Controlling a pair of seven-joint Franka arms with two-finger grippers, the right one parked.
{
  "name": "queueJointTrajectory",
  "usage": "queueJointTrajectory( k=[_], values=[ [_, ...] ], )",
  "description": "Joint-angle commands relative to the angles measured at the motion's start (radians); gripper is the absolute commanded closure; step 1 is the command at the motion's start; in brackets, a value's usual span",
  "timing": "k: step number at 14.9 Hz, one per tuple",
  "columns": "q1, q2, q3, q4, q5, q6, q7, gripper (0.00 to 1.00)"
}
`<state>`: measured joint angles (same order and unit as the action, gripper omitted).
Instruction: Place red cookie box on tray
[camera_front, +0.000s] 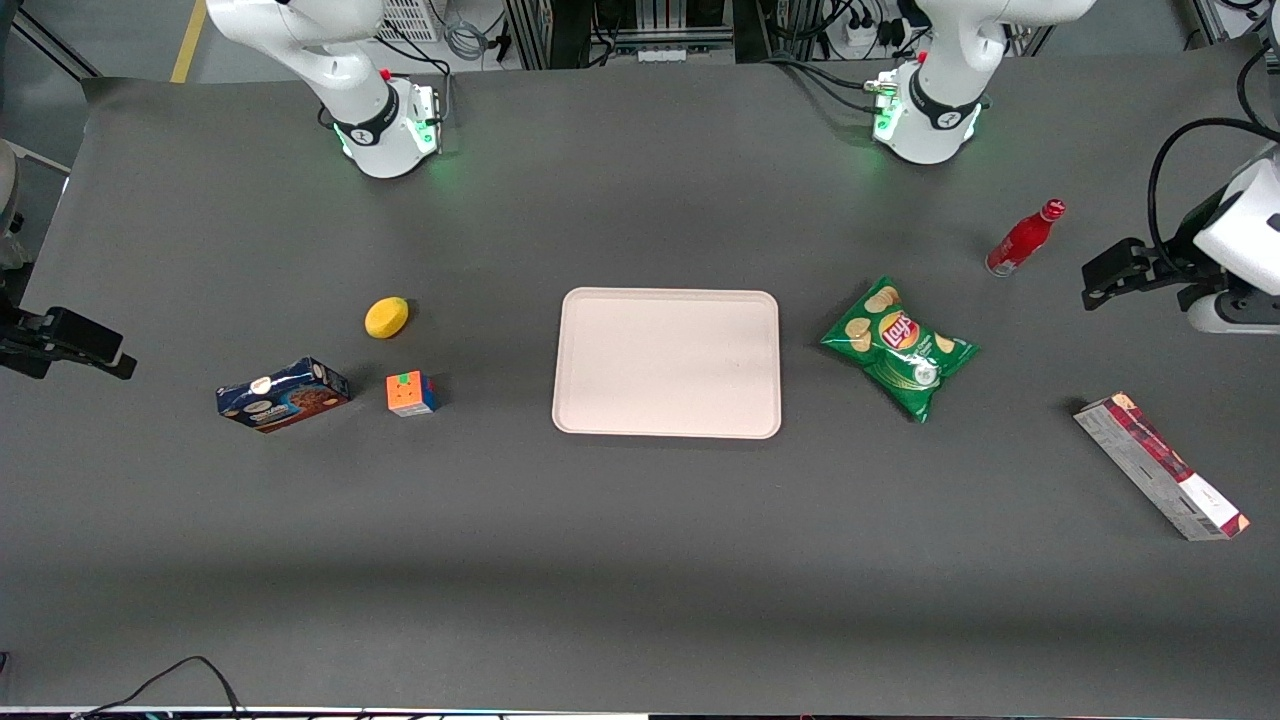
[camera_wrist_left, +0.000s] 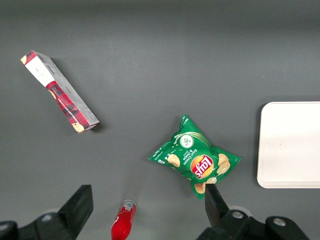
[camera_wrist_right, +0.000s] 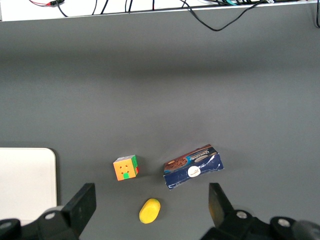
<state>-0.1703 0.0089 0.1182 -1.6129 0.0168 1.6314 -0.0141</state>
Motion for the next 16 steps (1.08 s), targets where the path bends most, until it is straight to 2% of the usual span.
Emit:
queueJointTrajectory(
  k=[1, 3, 5, 6, 8, 12, 14, 16],
  values=[
    [0.017, 0.052, 0.027, 0.007, 0.008, 0.03, -0.01, 0.0],
    [-0.007, 0.097, 0.125, 0.002, -0.001, 0.06, -0.015, 0.0],
    [-0.006, 0.15, 0.21, -0.013, -0.009, 0.161, -0.012, 0.0],
    [-0.005, 0.193, 0.256, -0.016, -0.029, 0.217, -0.009, 0.0],
    [0.003, 0.313, 0.332, -0.013, -0.127, 0.309, 0.002, 0.0],
    [0.017, 0.454, 0.369, -0.025, -0.152, 0.531, 0.003, 0.0],
    [0.064, 0.508, 0.37, -0.024, -0.161, 0.597, 0.005, 0.0],
    [0.113, 0.584, 0.367, -0.013, -0.225, 0.678, 0.069, 0.0]
  ],
)
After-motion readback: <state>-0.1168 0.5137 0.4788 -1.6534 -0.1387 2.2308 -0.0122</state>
